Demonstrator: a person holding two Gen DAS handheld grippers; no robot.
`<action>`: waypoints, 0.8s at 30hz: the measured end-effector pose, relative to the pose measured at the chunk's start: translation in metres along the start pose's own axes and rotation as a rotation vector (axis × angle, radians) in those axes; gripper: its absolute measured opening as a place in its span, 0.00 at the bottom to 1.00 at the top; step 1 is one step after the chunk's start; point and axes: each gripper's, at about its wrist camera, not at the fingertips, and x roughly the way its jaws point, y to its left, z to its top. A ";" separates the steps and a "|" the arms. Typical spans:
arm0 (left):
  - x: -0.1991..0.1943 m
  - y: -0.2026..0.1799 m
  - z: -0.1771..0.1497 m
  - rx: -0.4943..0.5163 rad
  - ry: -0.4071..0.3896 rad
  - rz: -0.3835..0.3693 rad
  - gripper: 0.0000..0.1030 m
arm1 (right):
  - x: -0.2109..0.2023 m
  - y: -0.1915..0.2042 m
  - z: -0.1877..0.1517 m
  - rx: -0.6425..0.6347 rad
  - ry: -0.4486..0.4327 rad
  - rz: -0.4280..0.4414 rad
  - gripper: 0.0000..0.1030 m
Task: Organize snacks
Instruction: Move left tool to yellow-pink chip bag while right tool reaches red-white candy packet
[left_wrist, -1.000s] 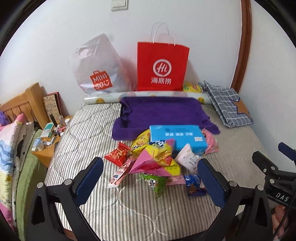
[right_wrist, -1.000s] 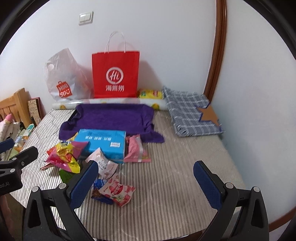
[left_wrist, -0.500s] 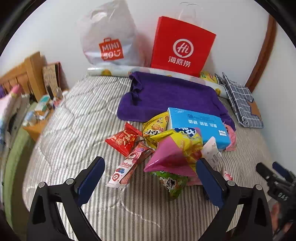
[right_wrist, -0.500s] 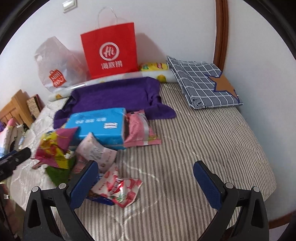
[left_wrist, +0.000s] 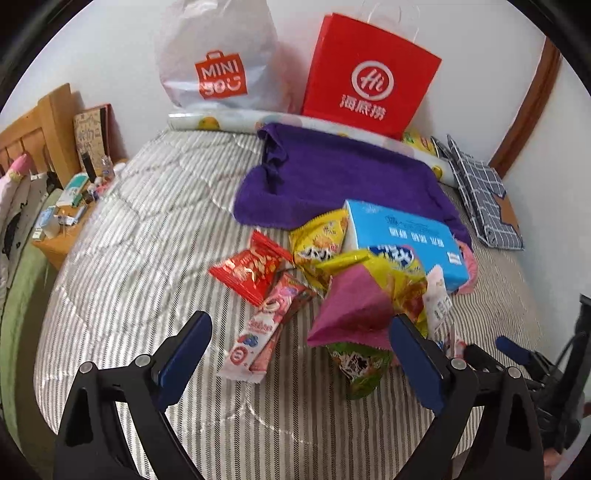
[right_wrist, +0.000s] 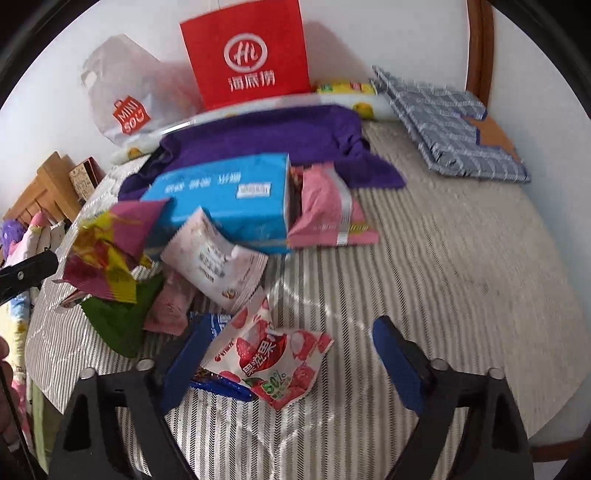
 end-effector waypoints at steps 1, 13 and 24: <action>0.001 -0.001 -0.001 0.002 0.003 0.000 0.91 | 0.003 0.000 -0.001 0.004 0.007 0.005 0.79; 0.012 -0.011 -0.004 0.009 0.028 -0.024 0.91 | 0.008 -0.032 -0.009 0.020 0.051 -0.060 0.79; 0.011 -0.010 -0.005 -0.004 0.036 -0.049 0.91 | 0.005 -0.018 -0.018 -0.066 0.053 -0.001 0.79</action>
